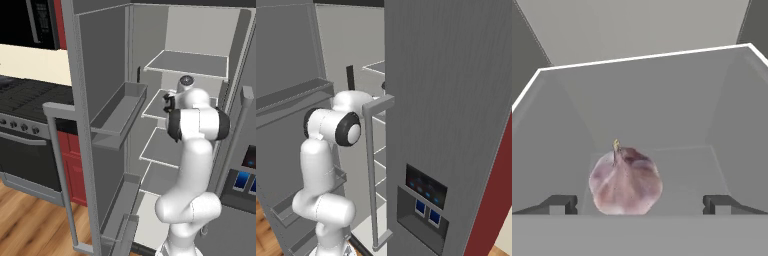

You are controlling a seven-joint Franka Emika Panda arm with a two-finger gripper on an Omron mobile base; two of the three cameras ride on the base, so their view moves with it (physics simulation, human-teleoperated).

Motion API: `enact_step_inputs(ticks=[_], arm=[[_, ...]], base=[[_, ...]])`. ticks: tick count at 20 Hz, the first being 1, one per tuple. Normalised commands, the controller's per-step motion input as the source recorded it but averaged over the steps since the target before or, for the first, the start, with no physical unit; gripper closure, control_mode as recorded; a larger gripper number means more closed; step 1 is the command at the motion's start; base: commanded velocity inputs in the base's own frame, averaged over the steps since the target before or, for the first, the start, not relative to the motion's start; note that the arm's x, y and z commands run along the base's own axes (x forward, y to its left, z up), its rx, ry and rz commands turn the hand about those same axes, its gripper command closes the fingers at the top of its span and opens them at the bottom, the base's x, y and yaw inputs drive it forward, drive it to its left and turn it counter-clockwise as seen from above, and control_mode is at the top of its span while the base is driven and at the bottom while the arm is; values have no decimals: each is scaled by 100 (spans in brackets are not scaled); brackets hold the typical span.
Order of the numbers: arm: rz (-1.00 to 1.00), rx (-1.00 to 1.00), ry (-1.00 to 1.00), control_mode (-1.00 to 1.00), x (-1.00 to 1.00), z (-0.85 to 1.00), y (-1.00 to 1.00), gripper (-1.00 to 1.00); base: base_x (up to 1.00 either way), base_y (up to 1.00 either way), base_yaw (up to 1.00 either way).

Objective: Retrieve the bottle and the shaker from the cabinet and place them next to the mixing bowl on the counter. Then add garlic from the fridge to the mixing bowl.

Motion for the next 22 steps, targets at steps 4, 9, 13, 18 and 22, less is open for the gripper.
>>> enact_step_inputs(ticks=[4,9,13,18,22], arm=[[0,0,1,-100,35,-28,-1,-100],[0,0,0,-100,35,-30,-10,-100],[0,0,0,-100,31,-29,-16,-100],[0,0,1,-100,31,-24,-10,100],[0,4,0,-100,6,-28,-34,100]], base=[[0,0,0],[0,0,0],[0,0,0],[0,0,0],[0,0,0]])
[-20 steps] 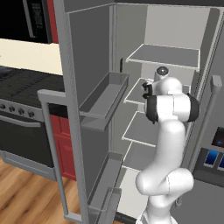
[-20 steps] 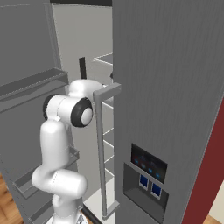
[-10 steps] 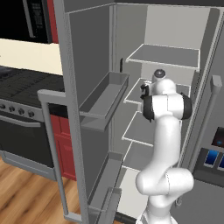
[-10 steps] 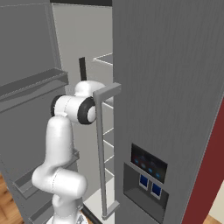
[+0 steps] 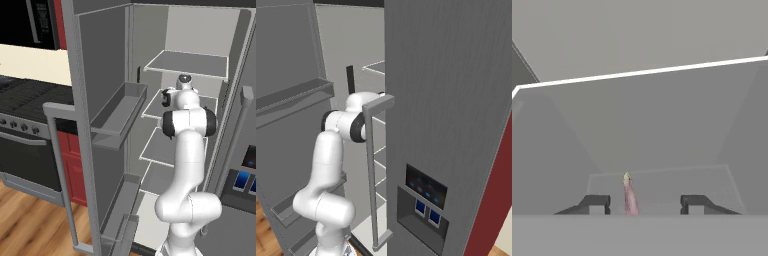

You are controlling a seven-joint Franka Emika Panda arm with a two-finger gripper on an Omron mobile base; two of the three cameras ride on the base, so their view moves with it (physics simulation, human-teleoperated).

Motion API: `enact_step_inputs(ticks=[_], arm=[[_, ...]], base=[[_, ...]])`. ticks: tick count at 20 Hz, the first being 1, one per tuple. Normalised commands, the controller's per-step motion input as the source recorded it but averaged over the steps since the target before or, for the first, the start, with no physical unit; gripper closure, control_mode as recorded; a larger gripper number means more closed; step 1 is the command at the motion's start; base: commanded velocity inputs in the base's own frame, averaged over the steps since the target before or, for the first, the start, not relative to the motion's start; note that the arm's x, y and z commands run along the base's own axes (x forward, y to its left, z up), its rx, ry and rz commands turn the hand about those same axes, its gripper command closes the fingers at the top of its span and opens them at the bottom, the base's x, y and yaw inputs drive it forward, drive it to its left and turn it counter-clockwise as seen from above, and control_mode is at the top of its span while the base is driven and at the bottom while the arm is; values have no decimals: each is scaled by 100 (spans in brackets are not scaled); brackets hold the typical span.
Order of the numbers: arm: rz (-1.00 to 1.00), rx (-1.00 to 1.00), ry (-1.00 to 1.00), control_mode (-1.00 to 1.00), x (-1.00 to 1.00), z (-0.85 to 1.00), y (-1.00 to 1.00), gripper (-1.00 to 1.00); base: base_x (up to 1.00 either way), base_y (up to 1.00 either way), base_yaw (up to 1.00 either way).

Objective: Retrieve the bottle and the shaker from the cabinet and place them next to the mixing bowl on the counter. Then add garlic from the fridge to the mixing bowl.

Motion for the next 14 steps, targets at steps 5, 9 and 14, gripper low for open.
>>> enact_step_inputs(ticks=[5,9,14], arm=[[0,6,0,-100,-7,-16,-15,100],[-7,4,-2,-100,-28,0,4,100],[-17,0,-8,-100,-24,0,35,100]], base=[[0,0,0],[0,0,0],[0,0,0]])
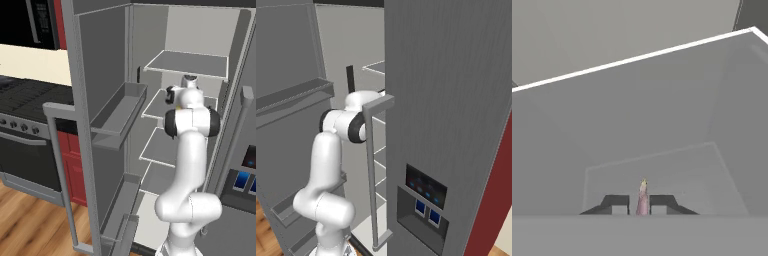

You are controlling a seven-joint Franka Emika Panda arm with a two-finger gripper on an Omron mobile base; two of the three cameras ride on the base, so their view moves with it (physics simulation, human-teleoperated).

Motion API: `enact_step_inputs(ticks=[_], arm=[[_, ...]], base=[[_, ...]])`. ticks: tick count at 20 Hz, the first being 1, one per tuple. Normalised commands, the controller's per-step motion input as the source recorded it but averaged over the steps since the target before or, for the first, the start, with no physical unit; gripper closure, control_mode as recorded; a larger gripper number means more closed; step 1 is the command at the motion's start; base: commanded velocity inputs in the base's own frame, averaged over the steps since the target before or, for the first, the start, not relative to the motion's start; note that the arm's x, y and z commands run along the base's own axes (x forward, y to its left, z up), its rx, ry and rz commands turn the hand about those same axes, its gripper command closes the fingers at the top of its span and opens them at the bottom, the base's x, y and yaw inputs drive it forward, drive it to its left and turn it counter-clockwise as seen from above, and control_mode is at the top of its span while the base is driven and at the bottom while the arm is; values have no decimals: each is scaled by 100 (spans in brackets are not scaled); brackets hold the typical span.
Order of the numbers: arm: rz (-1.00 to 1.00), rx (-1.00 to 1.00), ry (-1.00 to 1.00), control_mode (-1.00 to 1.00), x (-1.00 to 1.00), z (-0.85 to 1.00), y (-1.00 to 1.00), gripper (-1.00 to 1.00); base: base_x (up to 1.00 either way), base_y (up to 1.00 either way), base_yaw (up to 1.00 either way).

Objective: Retrieve the bottle and the shaker from the cabinet and place them next to the mixing bowl on the counter. Then add garlic from the fridge to the mixing bowl.

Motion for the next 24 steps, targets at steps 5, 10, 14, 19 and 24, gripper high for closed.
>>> enact_step_inputs(ticks=[5,10,14,19,24], arm=[[-17,-3,-44,-100,-7,0,62,100],[-16,-15,-63,-100,0,0,55,100],[-8,-10,-45,-100,-1,15,61,100],[0,0,-16,-100,0,57,92,100],[3,0,1,-100,-11,89,77,100]], base=[[0,0,0],[0,0,0],[0,0,0],[0,0,0],[0,0,0]])
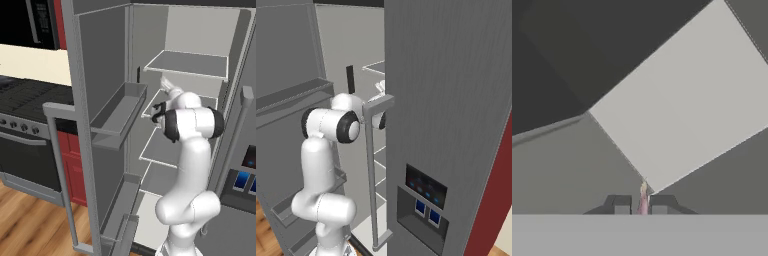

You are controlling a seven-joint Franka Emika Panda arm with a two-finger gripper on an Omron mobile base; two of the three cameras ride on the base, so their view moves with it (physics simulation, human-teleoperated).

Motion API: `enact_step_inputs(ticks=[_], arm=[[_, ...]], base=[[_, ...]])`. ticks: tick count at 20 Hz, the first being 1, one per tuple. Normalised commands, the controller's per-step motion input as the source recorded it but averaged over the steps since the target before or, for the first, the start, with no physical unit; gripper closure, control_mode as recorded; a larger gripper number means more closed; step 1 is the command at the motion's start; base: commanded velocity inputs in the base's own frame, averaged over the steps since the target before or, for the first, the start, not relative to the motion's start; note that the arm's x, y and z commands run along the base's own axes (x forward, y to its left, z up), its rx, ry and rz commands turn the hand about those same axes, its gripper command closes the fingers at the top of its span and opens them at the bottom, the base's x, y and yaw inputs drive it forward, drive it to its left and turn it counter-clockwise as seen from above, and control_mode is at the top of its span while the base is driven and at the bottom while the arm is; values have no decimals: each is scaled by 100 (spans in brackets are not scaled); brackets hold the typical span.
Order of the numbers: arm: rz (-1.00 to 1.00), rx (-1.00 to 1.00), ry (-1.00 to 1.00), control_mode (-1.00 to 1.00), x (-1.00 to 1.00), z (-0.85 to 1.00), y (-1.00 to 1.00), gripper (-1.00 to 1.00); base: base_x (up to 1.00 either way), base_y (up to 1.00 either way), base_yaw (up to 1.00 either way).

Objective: Retrieve the bottle and the shaker from the cabinet and place them next to the mixing bowl on the counter. Then add garlic from the fridge to the mixing bowl.

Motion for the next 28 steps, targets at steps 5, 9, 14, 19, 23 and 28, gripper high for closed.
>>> enact_step_inputs(ticks=[5,9,14,19,23,28], arm=[[7,0,2,-100,-53,82,24,100],[7,1,0,-100,-89,28,0,100],[6,2,0,-100,-93,16,0,100],[9,6,4,-100,-87,14,-7,100],[13,6,12,-100,-83,14,-3,100],[16,7,12,-100,-91,11,-6,100]], base=[[0,0,0],[0,0,0],[0,0,0],[0,0,0],[0,0,0],[0,0,0]])
